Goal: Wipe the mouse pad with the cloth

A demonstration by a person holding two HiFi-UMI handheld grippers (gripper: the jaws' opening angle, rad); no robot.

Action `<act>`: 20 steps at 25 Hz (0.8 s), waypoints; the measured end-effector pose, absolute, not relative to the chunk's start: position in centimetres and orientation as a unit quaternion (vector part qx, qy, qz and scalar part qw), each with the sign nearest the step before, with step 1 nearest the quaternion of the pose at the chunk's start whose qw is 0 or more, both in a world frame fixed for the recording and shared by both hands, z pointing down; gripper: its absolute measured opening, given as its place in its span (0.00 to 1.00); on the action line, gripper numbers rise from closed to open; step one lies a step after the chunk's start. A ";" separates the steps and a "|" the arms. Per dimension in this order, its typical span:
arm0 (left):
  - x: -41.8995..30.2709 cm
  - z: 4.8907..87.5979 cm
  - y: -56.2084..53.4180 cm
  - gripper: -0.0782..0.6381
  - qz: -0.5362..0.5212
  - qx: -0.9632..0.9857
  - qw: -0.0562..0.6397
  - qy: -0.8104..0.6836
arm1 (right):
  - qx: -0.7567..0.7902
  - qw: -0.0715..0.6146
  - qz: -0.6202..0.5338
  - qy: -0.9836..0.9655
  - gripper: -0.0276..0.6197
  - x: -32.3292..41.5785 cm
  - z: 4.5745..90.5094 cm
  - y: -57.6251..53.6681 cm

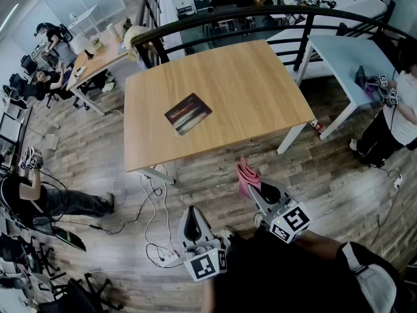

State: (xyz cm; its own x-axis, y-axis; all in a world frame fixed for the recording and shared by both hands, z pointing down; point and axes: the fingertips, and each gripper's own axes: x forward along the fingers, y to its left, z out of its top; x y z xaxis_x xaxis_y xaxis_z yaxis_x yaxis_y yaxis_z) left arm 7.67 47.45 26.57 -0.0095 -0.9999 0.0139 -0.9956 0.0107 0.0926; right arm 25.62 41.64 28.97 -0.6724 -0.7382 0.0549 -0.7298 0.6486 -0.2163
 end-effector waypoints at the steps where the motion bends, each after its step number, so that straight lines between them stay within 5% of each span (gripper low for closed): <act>1: 7.7 26.7 47.3 0.14 -0.027 0.702 0.038 -0.710 | -0.405 0.018 -0.111 0.908 0.13 25.7 29.1 41.6; 20: 4.7 27.5 47.1 0.14 -0.036 0.711 0.053 -0.701 | -0.419 0.026 -0.119 0.900 0.13 23.2 29.0 41.3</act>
State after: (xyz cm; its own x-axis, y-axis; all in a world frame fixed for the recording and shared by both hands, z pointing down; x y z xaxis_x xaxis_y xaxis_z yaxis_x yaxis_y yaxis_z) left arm 4.70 47.12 27.48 0.0158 -0.9996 0.0236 -0.9919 -0.0127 0.1265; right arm 23.17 41.25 29.02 -0.6479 -0.7598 0.0540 -0.7476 0.6206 -0.2365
